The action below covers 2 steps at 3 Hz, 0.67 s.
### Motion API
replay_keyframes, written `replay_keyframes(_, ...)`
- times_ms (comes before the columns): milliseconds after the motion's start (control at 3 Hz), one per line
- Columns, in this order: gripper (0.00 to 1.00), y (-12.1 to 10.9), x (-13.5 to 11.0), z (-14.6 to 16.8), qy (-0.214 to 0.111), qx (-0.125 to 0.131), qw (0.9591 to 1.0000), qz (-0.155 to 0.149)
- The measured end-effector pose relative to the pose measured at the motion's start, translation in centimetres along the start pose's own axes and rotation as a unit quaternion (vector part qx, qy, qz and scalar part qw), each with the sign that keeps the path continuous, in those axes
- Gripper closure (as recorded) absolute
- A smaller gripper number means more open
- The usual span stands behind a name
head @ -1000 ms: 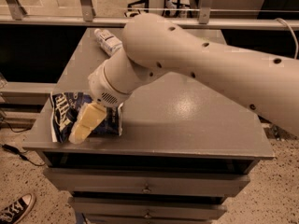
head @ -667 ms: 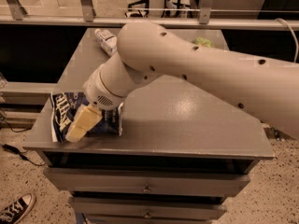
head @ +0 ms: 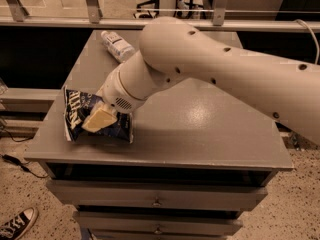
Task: Move blue chip bag near green jalapeno chip bag
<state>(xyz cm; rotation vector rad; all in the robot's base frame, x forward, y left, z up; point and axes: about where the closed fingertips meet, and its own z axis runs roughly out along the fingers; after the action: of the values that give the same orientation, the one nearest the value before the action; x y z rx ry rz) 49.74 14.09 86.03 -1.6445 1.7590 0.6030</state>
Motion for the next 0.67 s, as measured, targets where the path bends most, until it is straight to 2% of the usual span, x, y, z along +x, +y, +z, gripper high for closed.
replay_keyframes(333, 0.85, -0.5, -0.8, -2.1, 0.001, 0.019, 0.9997, -0.015)
replay_keyframes(667, 1.00, -2.9, -1.0, -8.5, 0.013, 0.075, 0.9968, -0.024)
